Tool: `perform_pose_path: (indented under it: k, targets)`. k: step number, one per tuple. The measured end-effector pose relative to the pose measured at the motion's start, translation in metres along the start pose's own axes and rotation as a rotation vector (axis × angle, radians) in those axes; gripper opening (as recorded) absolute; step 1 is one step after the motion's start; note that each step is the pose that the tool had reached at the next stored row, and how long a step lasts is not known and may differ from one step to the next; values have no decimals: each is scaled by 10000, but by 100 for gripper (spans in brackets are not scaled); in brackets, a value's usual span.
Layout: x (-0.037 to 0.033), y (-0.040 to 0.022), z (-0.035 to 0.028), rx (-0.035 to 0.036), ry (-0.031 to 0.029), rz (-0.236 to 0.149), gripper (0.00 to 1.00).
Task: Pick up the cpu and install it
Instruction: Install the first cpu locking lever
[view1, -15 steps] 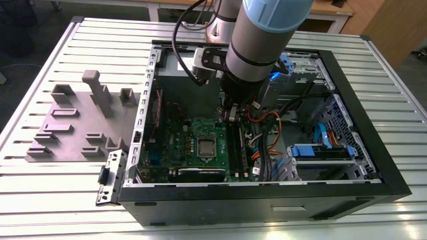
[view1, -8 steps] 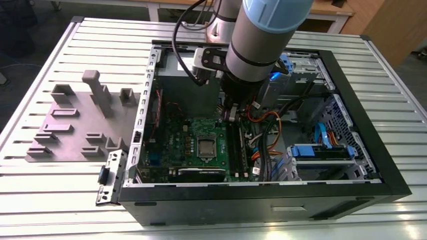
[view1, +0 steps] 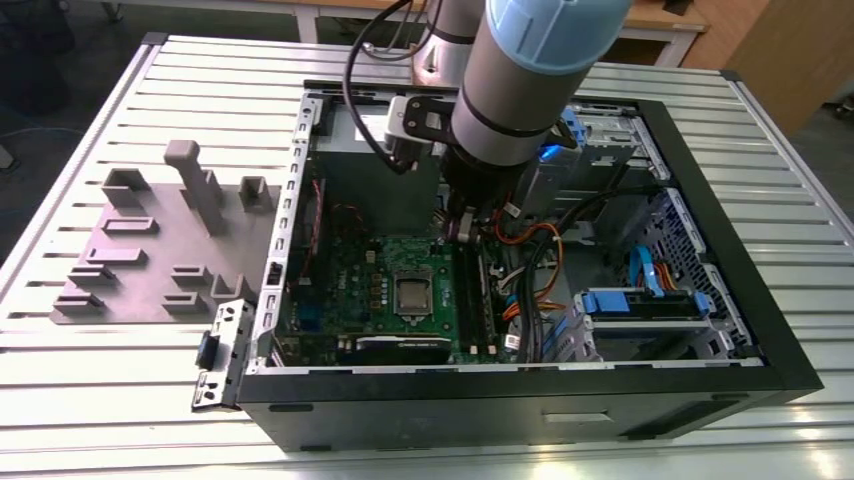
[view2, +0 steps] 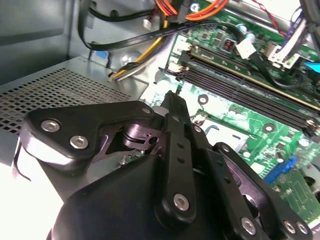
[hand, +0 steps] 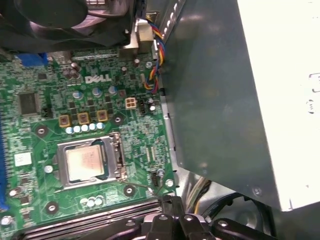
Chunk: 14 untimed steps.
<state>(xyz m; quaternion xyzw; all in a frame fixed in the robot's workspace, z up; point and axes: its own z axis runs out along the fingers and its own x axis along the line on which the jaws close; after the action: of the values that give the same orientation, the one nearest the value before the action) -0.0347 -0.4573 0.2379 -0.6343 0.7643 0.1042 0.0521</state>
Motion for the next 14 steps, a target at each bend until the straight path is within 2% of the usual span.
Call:
perform_pose_path:
  k: [5, 12, 14]
  targets:
    - [5, 7, 18, -26, -133, -8, 11]
    - [27, 90, 47, -42, -217, -11, 11]
    - [32, 102, 47, -42, -220, -12, 11]
